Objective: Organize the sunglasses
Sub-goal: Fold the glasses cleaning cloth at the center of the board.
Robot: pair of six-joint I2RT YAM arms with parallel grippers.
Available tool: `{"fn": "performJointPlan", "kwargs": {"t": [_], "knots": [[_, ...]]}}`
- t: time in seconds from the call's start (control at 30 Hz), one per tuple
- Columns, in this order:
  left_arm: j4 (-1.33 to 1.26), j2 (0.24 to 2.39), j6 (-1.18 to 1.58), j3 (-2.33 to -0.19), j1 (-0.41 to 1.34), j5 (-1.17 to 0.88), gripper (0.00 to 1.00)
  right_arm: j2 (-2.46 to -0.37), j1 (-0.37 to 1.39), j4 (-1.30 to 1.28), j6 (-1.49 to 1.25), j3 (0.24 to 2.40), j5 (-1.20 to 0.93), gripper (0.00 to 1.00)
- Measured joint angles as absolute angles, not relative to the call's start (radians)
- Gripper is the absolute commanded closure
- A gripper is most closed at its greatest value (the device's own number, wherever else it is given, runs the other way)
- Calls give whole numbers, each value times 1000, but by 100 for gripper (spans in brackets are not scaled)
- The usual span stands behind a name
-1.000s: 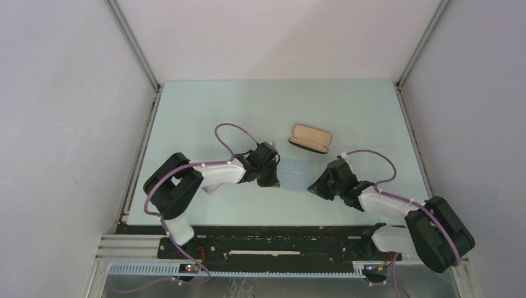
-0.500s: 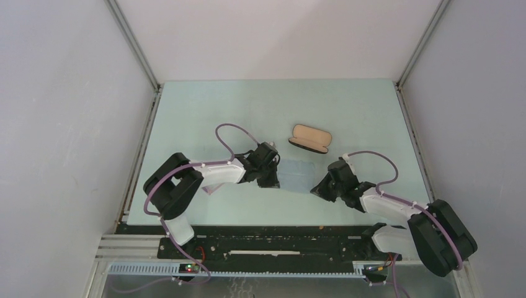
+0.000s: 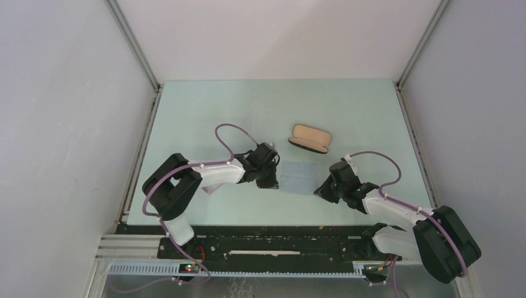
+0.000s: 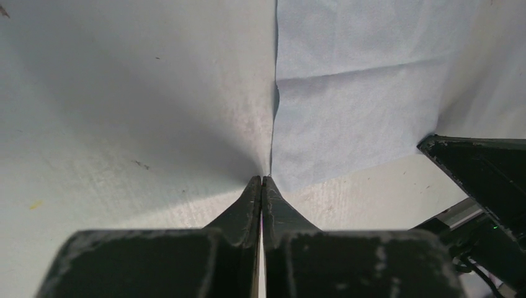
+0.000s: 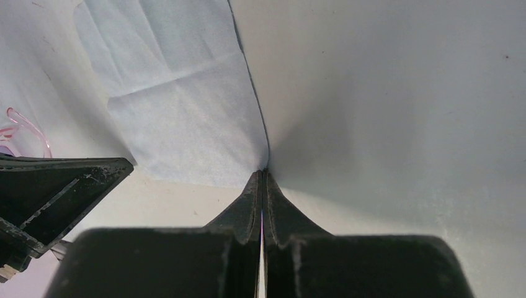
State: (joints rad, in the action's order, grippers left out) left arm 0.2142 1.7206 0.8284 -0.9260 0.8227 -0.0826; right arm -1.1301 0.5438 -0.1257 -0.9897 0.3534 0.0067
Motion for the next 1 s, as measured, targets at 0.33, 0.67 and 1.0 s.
{"fn": "performJointPlan", "kwargs": {"t": [0.33, 0.67, 1.0], "knots": [[238, 1718, 830, -953, 845, -90, 53, -1132, 543, -130, -984, 354, 7, 100], [257, 1764, 838, -992, 857, -129, 70, -1134, 543, -128, -982, 355, 6, 100], [258, 1793, 839, -1017, 857, -134, 98, -1131, 533, -131, -974, 355, 6, 100]]}}
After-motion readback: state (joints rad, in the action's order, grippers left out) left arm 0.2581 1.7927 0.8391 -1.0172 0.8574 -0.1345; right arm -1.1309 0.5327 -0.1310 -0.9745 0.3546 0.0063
